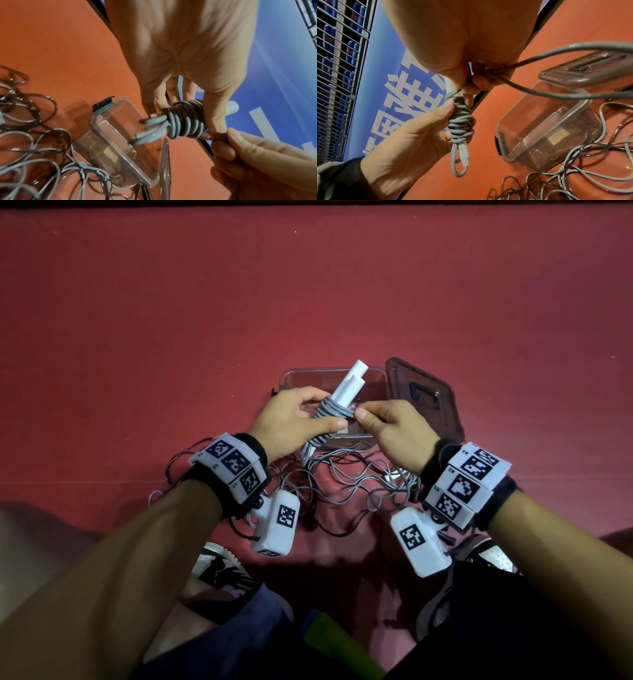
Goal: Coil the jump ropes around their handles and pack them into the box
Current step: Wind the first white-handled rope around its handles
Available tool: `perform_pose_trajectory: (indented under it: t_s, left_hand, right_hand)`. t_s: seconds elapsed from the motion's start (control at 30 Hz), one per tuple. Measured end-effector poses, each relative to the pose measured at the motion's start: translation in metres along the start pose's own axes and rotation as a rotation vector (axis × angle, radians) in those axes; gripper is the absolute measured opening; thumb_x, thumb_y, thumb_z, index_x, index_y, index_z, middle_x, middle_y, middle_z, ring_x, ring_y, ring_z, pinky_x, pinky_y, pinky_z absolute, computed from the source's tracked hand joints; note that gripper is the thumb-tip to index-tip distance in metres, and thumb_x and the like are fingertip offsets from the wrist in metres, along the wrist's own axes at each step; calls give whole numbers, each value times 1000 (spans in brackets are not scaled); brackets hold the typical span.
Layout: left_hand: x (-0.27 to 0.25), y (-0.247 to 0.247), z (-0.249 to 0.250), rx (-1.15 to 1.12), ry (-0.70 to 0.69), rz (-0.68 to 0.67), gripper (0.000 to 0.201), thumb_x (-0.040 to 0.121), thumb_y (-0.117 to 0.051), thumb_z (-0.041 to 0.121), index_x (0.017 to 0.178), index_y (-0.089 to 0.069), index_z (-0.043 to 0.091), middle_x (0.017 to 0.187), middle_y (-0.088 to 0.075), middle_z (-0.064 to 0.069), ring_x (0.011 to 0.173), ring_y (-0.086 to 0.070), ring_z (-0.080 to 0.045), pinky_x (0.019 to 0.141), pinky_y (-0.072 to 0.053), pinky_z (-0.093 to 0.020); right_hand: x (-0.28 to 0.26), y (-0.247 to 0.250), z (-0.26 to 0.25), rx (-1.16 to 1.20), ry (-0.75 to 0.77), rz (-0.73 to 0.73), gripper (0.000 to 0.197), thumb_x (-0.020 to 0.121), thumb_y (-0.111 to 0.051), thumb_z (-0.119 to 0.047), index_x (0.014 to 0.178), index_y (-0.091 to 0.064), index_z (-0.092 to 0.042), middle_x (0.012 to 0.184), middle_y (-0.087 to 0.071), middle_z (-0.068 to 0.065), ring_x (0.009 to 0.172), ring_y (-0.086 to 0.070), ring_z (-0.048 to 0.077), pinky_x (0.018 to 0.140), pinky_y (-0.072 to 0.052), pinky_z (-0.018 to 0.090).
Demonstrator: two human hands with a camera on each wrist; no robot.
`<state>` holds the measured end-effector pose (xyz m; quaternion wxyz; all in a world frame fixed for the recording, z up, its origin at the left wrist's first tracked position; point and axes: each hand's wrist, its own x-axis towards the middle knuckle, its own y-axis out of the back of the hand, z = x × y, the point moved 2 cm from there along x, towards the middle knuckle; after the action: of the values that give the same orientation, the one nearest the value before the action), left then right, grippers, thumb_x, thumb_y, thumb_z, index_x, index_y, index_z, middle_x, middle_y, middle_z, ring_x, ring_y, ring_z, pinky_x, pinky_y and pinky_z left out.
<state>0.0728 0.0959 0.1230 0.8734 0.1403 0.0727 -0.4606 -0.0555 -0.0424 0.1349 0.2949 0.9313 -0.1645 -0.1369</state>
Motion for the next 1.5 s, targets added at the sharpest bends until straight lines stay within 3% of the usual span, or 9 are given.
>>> perform_pose_trajectory:
  t_s: [0.17, 0.3, 0.43, 0.53, 0.67, 0.8, 1.0, 1.2, 1.5]
  left_hand:
    - [-2, -1, 2, -39, 38, -98, 27, 89, -74, 8, 114, -71, 15, 101, -77, -9, 92, -73, -18, 95, -55, -33]
    - [-3, -1, -2, -135, 89, -102, 37, 90, -73, 15, 125, -62, 9, 115, -73, -12, 105, -70, -27, 103, -50, -54]
    - [-5, -5, 0, -174, 64, -140, 47, 84, -65, 23, 126, -59, 3, 115, -74, -11, 106, -70, -20, 105, -49, -39]
    - [-4, -9, 1, -164, 52, -156, 39, 86, -71, 15, 123, -61, 8, 114, -74, -6, 105, -70, -15, 100, -51, -31]
    - [-2, -9, -1, -118, 43, -113, 42, 84, -78, 5, 121, -59, 7, 109, -77, -6, 101, -73, -17, 90, -55, -30]
    - [-3, -6, 1, -145, 47, -95, 39, 85, -76, 1, 119, -56, 0, 103, -78, -11, 98, -75, -23, 89, -57, -32]
    - [-3, -1, -1, -155, 10, -99, 30, 89, -72, 4, 118, -64, 2, 109, -76, -14, 103, -72, -24, 97, -54, -36]
    - [0, 0, -3, -215, -18, -68, 43, 85, -70, 18, 124, -64, 3, 114, -73, -14, 106, -69, -24, 104, -51, -39]
    - [3, 1, -4, -173, -16, 10, 15, 94, -68, 3, 104, -57, 8, 92, -72, -4, 79, -70, -8, 75, -53, -22]
  right_hand:
    - [2, 6, 0, 14, 9, 23, 24, 103, -53, -26, 112, -74, -21, 96, -75, -5, 92, -66, 12, 93, -50, 38]
    - [1, 8, -5, 72, 17, 38, 21, 101, -57, -26, 105, -76, -19, 93, -76, 1, 87, -66, 15, 88, -50, 34]
    - [3, 7, 1, 120, -15, 55, 22, 98, -61, -31, 95, -76, -15, 89, -72, 17, 78, -63, 23, 84, -50, 43]
    - [3, 6, 3, 146, -20, 85, 19, 96, -65, -31, 95, -77, -16, 82, -73, 5, 74, -60, 13, 80, -50, 36]
    - [3, 2, 5, 130, 8, 125, 16, 90, -69, -35, 89, -76, -21, 79, -72, 4, 76, -64, 25, 78, -52, 41]
    - [4, 3, 8, 112, 30, 110, 14, 95, -64, -28, 86, -74, -27, 75, -70, -9, 74, -63, 10, 82, -54, 41]
    - [4, 3, 7, 133, 38, 83, 21, 98, -56, -13, 93, -74, -22, 83, -72, 4, 86, -63, 40, 87, -52, 53]
    - [4, 9, 4, 185, 40, 128, 18, 97, -61, -13, 86, -75, -16, 76, -71, 4, 72, -63, 26, 82, -54, 43]
    - [3, 8, 8, 178, -6, 168, 21, 94, -66, -24, 76, -71, -15, 73, -71, 8, 63, -56, 13, 67, -48, 34]
